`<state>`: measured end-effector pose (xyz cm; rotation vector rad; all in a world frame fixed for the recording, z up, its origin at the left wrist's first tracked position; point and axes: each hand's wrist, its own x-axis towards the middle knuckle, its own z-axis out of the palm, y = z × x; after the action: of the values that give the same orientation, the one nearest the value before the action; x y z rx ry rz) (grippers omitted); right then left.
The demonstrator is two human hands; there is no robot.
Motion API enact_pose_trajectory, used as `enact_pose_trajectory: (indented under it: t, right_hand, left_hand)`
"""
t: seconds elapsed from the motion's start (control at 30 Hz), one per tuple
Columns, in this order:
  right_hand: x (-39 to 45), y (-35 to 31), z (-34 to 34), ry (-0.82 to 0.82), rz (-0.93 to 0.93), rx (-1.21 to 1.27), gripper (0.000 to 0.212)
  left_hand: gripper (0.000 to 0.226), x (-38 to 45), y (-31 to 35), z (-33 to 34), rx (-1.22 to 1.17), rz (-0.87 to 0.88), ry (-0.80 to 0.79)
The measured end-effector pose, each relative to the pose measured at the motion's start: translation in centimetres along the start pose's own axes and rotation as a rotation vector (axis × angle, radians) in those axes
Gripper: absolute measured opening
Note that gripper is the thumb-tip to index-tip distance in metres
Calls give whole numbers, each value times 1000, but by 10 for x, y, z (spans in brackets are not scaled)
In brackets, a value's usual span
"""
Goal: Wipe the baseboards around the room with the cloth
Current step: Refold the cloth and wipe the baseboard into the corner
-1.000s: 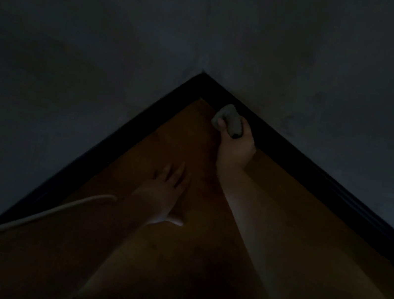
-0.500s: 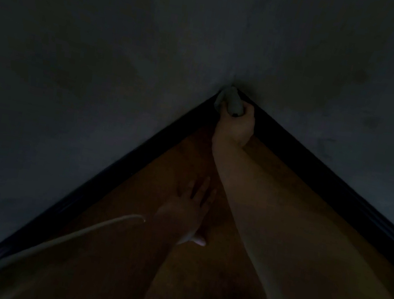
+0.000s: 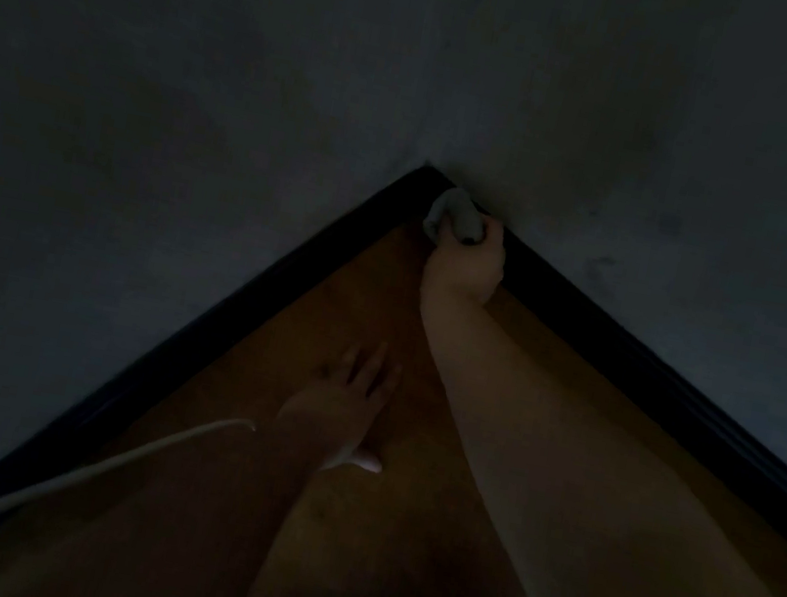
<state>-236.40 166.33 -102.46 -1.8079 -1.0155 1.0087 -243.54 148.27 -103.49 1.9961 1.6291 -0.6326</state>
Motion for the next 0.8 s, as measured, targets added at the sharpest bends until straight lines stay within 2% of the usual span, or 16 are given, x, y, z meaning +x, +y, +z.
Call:
enact_pose_trajectory:
  t: [0.3,0.43,0.57,0.8]
  right_hand:
    - [-6,31,-81,70,50,80,32]
    - [-11,38,-109,97,103,187,32]
    - [-12,47,-133,128,106,203,29]
    - [-10,62,-167,160,115,219,25]
  left_hand:
    - [119,-4,0,-7,25,-22,-46]
    - [112,0,5,-10,93,37,8]
    - [109,12,46,-14,119,180,86]
    - [112,27,102,-7,87,259,91]
